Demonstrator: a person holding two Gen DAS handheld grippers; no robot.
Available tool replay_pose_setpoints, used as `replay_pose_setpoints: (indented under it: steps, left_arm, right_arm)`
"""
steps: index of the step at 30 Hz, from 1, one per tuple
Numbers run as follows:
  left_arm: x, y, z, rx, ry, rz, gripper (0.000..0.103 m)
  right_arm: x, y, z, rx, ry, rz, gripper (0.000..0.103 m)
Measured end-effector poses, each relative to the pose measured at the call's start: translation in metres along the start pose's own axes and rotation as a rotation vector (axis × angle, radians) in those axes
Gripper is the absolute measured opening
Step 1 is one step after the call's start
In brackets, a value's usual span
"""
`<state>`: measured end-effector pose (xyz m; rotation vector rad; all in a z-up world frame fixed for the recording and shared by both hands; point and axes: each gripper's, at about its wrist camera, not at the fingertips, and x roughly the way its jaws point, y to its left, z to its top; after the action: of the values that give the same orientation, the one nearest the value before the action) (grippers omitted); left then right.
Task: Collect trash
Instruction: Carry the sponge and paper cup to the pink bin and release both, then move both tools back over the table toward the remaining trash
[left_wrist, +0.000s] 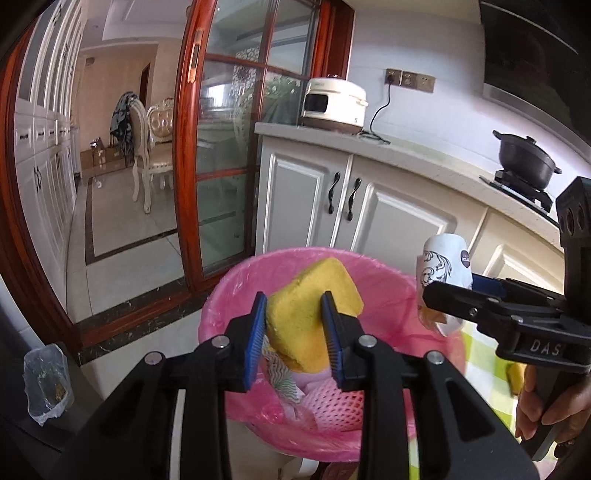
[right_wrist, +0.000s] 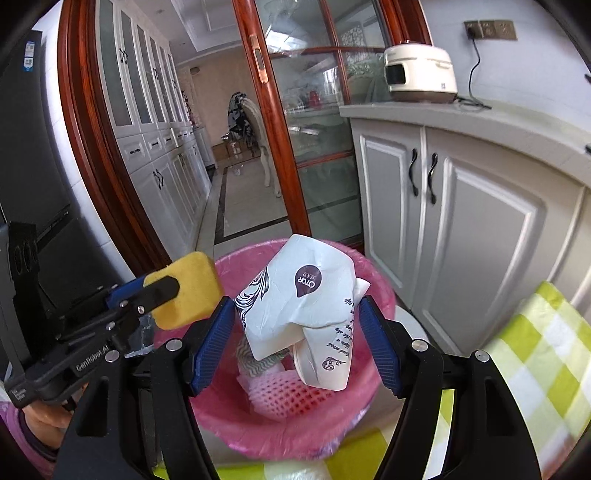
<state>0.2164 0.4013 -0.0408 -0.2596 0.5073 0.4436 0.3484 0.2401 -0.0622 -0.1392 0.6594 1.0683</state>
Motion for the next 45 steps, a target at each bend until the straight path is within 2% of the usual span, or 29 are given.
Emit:
replay_pose_setpoints:
  steps: [2,6,11,14,17,22,28,34,37,42,45]
  left_arm:
    - [0.009,0.006,-0.003,-0.015,0.015,0.011,0.05]
    - [0.011,0.015,-0.008,-0.042,0.016,0.036,0.059]
    - [-0.008,0.02,-0.013,-0.068,-0.005,0.056,0.069]
    - [-0.032,0.014,-0.018,-0.068,-0.037,0.08,0.082]
    - [-0.051,0.002,-0.025,-0.044,-0.061,0.093,0.092]
    - [-0.076,-0.032,-0.042,0.012,-0.059,0.065,0.094]
    - [-0.094,-0.091,-0.069,0.087,-0.045,-0.01,0.098]
    - [-0.083,-0.164,-0.101,0.2,0.031,-0.114,0.098]
    - [-0.073,-0.193,-0.112,0.203,0.071,-0.171,0.098]
    - [-0.062,-0.228,-0.125,0.224,0.106,-0.235,0.098]
    - [-0.059,-0.236,-0.127,0.233,0.121,-0.244,0.098]
  right_arm:
    - [0.01,-0.004,-0.001,0.011,0.017,0.008,0.072]
    - [0.011,-0.009,-0.004,0.029,0.013,0.026,0.073]
    - [-0.009,-0.006,-0.01,0.017,-0.01,0.009,0.073]
    - [-0.031,0.001,-0.018,-0.023,-0.028,-0.056,0.074]
    - [-0.055,0.003,-0.032,-0.048,-0.038,-0.118,0.077]
    - [-0.092,-0.012,-0.065,-0.005,-0.018,-0.193,0.077]
    - [-0.141,-0.03,-0.109,0.026,-0.002,-0.294,0.078]
    - [-0.201,-0.071,-0.174,0.129,0.026,-0.44,0.078]
    - [-0.225,-0.096,-0.2,0.186,0.042,-0.508,0.078]
    - [-0.239,-0.125,-0.223,0.237,0.083,-0.572,0.078]
    - [-0.236,-0.139,-0.225,0.265,0.096,-0.584,0.078]
